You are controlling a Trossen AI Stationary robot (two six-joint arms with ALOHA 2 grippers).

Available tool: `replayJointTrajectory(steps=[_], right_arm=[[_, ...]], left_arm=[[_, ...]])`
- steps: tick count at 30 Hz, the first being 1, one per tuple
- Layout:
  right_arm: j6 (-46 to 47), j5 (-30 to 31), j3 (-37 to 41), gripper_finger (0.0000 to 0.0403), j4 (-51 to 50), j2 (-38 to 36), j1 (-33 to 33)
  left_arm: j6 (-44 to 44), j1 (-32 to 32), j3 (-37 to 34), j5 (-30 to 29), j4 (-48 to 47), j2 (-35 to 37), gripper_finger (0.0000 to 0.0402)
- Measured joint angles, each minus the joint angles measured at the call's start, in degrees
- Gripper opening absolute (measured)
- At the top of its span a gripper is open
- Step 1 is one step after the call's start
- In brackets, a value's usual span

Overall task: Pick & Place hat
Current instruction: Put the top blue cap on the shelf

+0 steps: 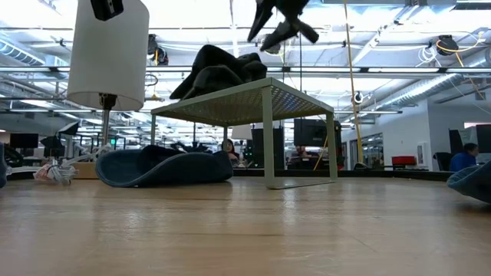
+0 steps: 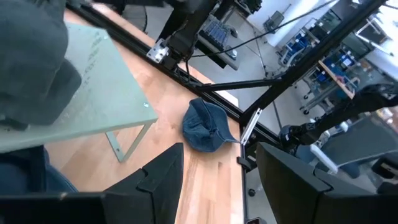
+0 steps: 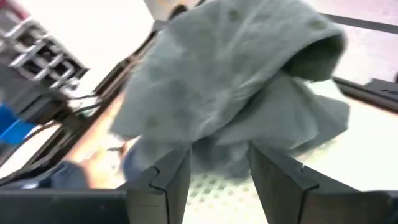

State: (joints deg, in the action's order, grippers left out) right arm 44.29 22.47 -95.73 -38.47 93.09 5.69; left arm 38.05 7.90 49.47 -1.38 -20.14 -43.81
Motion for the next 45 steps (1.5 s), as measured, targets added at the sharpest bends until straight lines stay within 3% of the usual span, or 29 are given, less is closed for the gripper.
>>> replayJointTrajectory(steps=[6,12,19,23,30,35,45], right_arm=[[-2.3,-0.2,-0.1,0.0149,-3.8,-3.5,-5.1],[-5.4,-0.6,-0.1,0.0153,-5.5,-6.0,-10.2],[-7.5,-7.2,-0.1,0.0152,-5.2,-8.2,-12.2],[-10.0,-11.2,-0.1,0.0166,-4.9,-9.1,-12.3],[-21.0,-17.4,-0.1,0.02,-5.1,-9.3,-12.3],[-25.4,-19.8,-0.1,0.0202,-5.1,-9.3,-12.5],[-26.2,-19.8,-0.1,0.0195,-5.1,-9.3,-12.5]], left_arm=[[9.1,0.3,0.0,-0.1,-7.3,0.0,0.0207],[24.8,0.5,0.0,-2.4,-19.7,-2.0,0.0207],[38.5,0.5,0.0,-7.1,-33.7,-7.4,0.0207],[40.4,0.5,0.0,-10.1,-36.4,-11.2,0.0207],[41.8,0.5,-0.1,-16.9,-36.9,-18.5,0.0207],[44.7,0.5,-4.3,-18.2,-36.2,-21.7,0.0207],[42.4,0.0,-15.3,-21.2,-15.6,-24.0,0.0207]])
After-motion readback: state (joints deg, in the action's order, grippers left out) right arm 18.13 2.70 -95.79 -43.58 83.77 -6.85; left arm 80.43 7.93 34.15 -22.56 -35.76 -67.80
